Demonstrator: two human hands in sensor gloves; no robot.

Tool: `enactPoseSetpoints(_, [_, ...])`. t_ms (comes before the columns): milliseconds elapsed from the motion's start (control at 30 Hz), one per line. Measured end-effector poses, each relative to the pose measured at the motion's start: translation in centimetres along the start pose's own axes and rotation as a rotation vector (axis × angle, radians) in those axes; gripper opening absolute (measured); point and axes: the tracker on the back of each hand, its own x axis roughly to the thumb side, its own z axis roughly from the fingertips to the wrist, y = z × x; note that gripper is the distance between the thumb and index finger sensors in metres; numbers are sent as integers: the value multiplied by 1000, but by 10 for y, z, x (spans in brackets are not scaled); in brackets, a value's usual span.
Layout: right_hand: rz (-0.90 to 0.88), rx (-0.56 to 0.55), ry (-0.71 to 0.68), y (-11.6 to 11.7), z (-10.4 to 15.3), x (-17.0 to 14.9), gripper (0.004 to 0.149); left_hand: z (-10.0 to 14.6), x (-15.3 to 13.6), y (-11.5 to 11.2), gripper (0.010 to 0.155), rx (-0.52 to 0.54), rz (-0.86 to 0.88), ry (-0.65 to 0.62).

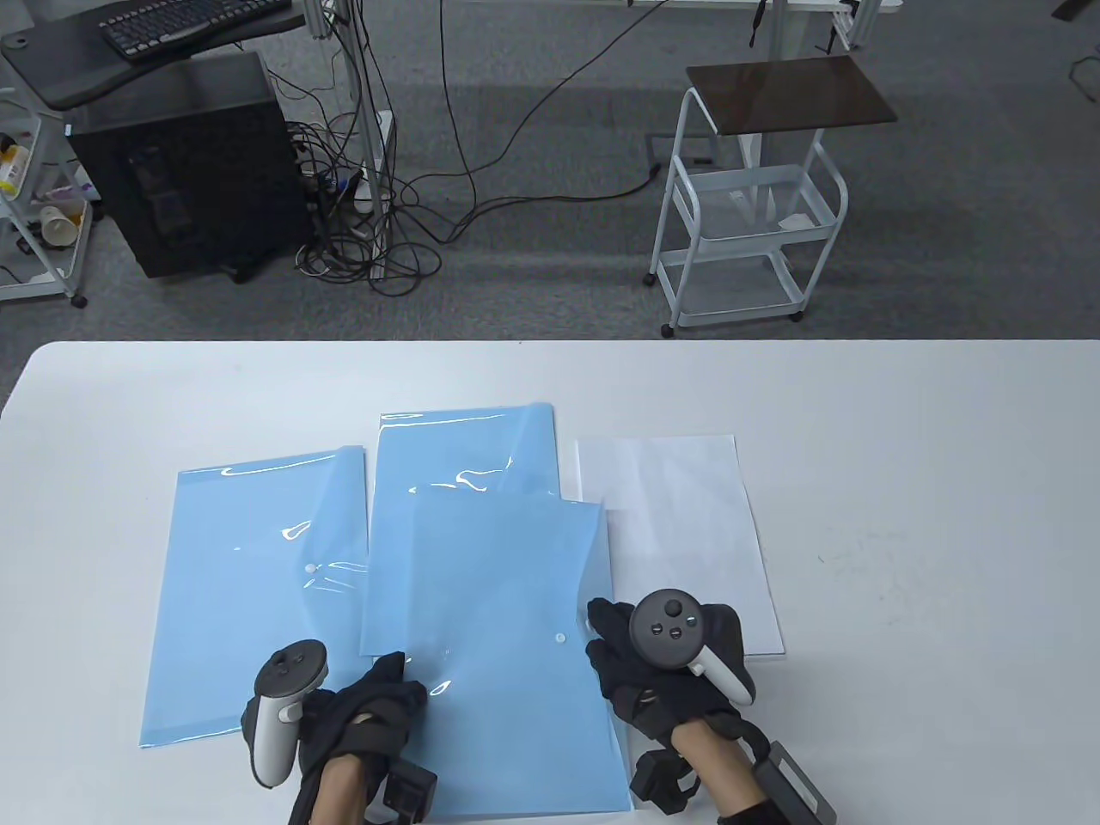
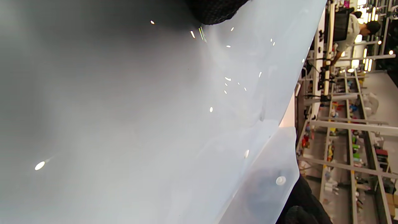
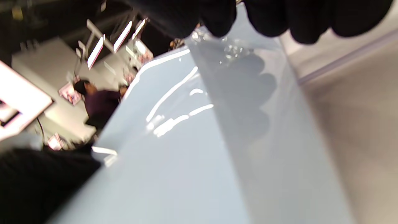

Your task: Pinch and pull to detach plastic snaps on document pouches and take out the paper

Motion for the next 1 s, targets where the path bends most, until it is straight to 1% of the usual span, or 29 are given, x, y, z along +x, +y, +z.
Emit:
enactPoseSetpoints(67, [83, 23, -2, 4, -4, 6, 61, -1, 0, 0, 48, 8, -12, 8])
enactPoseSetpoints(133, [186, 72, 6, 10, -8, 10, 61, -1, -1, -1, 48, 12, -19, 14])
enactPoseSetpoints(267, [269, 133, 12, 23, -15, 14, 63, -1, 0, -1, 48, 14, -24, 17])
enactPoseSetpoints(433, [330, 163, 18, 35, -19, 15, 63, -1, 0, -2, 48, 21, -34, 25])
enactPoseSetpoints(700, [431, 161, 15, 52, -21, 15, 64, -1, 0, -2, 48, 35, -60, 38])
enactPoseSetpoints(867, [490, 149, 5, 56, -21, 18, 63, -1, 0, -3, 48, 35, -59, 43])
enactPoseSetpoints(1000, [600, 170, 1, 58, -23, 26, 61, -1, 0, -3, 49, 32, -56, 52])
